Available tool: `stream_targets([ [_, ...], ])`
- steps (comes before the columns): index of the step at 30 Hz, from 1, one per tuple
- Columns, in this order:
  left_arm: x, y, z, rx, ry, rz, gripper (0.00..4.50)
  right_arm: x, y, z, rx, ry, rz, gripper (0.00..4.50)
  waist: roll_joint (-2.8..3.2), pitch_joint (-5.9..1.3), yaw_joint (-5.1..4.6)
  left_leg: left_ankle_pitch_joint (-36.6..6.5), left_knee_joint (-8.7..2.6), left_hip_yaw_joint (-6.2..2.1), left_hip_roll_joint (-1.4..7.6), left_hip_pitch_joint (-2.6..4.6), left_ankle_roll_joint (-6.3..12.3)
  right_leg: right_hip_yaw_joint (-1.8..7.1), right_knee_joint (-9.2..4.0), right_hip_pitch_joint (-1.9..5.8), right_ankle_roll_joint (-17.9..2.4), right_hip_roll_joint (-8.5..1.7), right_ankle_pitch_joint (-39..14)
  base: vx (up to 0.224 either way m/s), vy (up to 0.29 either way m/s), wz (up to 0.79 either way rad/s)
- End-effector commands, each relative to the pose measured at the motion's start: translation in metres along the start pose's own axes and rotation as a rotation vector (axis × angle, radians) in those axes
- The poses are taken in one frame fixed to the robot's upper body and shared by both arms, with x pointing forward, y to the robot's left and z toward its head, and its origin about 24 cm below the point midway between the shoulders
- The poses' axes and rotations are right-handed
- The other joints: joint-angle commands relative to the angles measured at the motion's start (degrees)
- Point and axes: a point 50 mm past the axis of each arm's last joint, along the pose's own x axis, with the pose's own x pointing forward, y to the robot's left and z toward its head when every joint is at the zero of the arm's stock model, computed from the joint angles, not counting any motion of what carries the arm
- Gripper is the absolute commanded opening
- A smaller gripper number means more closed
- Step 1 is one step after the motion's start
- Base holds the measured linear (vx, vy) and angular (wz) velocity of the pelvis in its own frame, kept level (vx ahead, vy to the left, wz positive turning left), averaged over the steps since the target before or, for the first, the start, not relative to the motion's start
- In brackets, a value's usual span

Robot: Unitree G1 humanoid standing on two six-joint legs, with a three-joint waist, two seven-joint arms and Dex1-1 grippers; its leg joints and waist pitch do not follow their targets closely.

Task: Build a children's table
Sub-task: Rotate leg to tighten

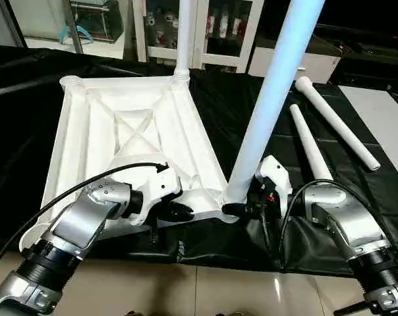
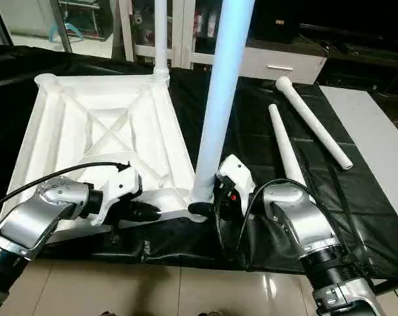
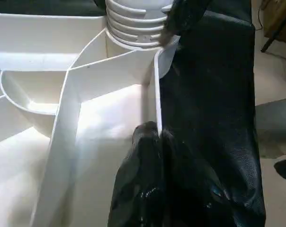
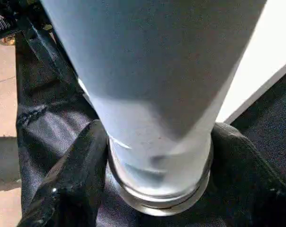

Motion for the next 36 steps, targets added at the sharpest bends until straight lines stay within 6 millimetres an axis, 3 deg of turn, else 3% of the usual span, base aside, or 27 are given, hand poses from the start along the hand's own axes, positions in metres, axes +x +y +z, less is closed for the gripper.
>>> stream_targets([
  [1, 0.009, -0.01, 0.005, 0.026, -0.013, -0.077, 0.0, -0.001, 0.002, -0.004, 0.014, -0.003, 0.002, 2.78, 0.44, -4.13, -0.05, -6.52, -3.79, 0.13, 1.07, -0.11, 2.79, 3.15, -3.4, 4.16, -11.53, -2.69, -11.5, 0.0, 0.0, 0.0],
  [4, 0.009, -0.009, 0.004, 0.018, -0.014, -0.06, 0.0, 0.004, -0.005, -0.006, 0.027, -0.016, -0.086, 2.77, 0.48, -4.13, -0.05, -6.81, -3.8, 0.11, 1.08, -0.12, 2.61, 3.14, -3.44, 4.13, -11.44, -2.73, -11.91, 0.0, 0.0, 0.0],
  [8, 0.013, -0.001, 0.006, -0.004, -0.03, 0.022, 0.0, 0.013, -0.015, -0.008, 0.08, -0.046, -0.24, 2.75, 0.38, -3.81, -0.72, -10.48, -4.06, -0.15, 0.87, -0.43, 0.76, 2.92, -4.35, 4.05, -9.0, -2.8, -19.3, 0.0, 0.0, 0.0],
  [11, 0.024, 0.013, 0.012, -0.081, -0.086, 0.164, 0.0, 0.032, -0.019, -0.008, 0.159, -0.092, -0.366, 2.75, 0.4, -3.71, -1.29, -13.77, -3.99, -0.36, 0.69, -0.05, -0.33, 2.62, -5.29, 3.54, -6.62, -2.77, -26.15, -0.034, -0.002, -0.01],
  [15, 0.036, 0.028, 0.018, -0.2, -0.129, 0.314, 0.0, 0.059, -0.023, -0.005, 0.217, -0.1, -0.539, 2.74, 0.25, -3.68, -2.22, -15.29, -3.88, -0.81, 0.26, -0.34, -0.87, 1.99, -6.21, 3.37, -3.5, -2.88, -32.36, -0.013, 0.0, 0.0],
  [16, 0.038, 0.031, 0.019, -0.218, -0.127, 0.342, 0.0, 0.063, -0.023, -0.004, 0.219, -0.098, -0.561, 2.74, 0.21, -3.75, -2.16, -15.21, -3.86, -0.9, 0.23, -0.34, -0.77, 1.9, -6.25, 3.54, -3.01, -2.88, -32.55, 0.0, 0.0, 0.0],
  [19, 0.045, 0.048, 0.02, -0.278, -0.091, 0.55, 0.0, 0.086, -0.024, 0.006, 0.263, -0.104, -0.67, 2.74, 0.26, -3.66, -2.36, -16.43, -3.64, -0.73, 0.1, 0.1, 0.04, 1.74, -6.69, 2.72, -2.11, -2.7, -33.27, 0.0, 0.0, 0.0],
  [21, 0.048, 0.053, 0.021, -0.289, -0.072, 0.624, 0.0, 0.095, -0.025, 0.01, 0.286, -0.104, -0.729, 2.74, 0.39, -3.97, -2.33, -14.96, -3.69, -0.71, 0.14, 0.11, -0.17, 1.9, -6.21, 2.86, -3.05, -2.62, -29.5, 0.0, 0.0, 0.0],
  [25, 0.058, 0.058, 0.035, -0.321, -0.103, 0.713, 0.0, 0.11, -0.025, 0.025, 0.32, -0.127, -0.846, 2.74, 0.12, -4.12, -2.22, -13.55, -3.81, -0.59, 0.29, -0.29, 0.35, 2.1, -5.42, 3.12, -4.4, -2.75, -24.85, 0.0, 0.0, 0.0],
  [29, 0.061, 0.057, 0.04, -0.32, -0.115, 0.713, 0.0, 0.115, -0.024, 0.031, 0.356, -0.173, -0.852, 2.74, -0.09, -4.39, -1.95, -10.5, -3.69, -0.26, 0.36, -0.55, 1.58, 2.42, -4.39, 3.36, -6.52, -2.65, -17.82, 0.013, 0.0, 0.0],
  [30, 0.062, 0.057, 0.04, -0.317, -0.119, 0.706, 0.0, 0.118, -0.023, 0.035, 0.365, -0.205, -0.825, 2.74, -0.03, -4.73, -1.83, -7.51, -3.53, -0.16, 0.38, -0.79, 2.49, 2.57, -3.6, 3.73, -7.97, -2.72, -12.97, 0.051, 0.001, 0.01],
  [33, 0.061, 0.057, 0.04, -0.307, -0.121, 0.7, 0.0, 0.12, -0.022, 0.04, 0.368, -0.251, -0.785, 2.74, 0.11, -4.87, -1.79, -2.39, -3.23, 0.16, 0.3, -0.77, 5.16, 2.71, -2.58, 3.9, -11.42, -2.53, -3.88, 0.018, 0.001, 0.0],
  [35, 0.06, 0.056, 0.039, -0.293, -0.127, 0.677, 0.0, 0.118, -0.022, 0.045, 0.371, -0.322, -0.728, 2.74, 0.2, -4.81, -1.8, -2.87, -3.2, 0.22, 0.3, -0.77, 6.08, 2.69, -2.61, 4.0, -12.17, -2.54, -3.52, 0.0, 0.0, 0.0],
  [36, 0.058, 0.053, 0.036, -0.258, -0.125, 0.624, 0.0, 0.11, -0.025, 0.047, 0.32, -0.367, -0.691, 3.29, 0.22, -4.68, -1.74, -3.77, -3.24, 0.23, 0.41, -0.71, 6.71, 2.69, -2.82, 4.07, -12.52, -2.71, -4.7, 0.0, 0.0, 0.0],
])
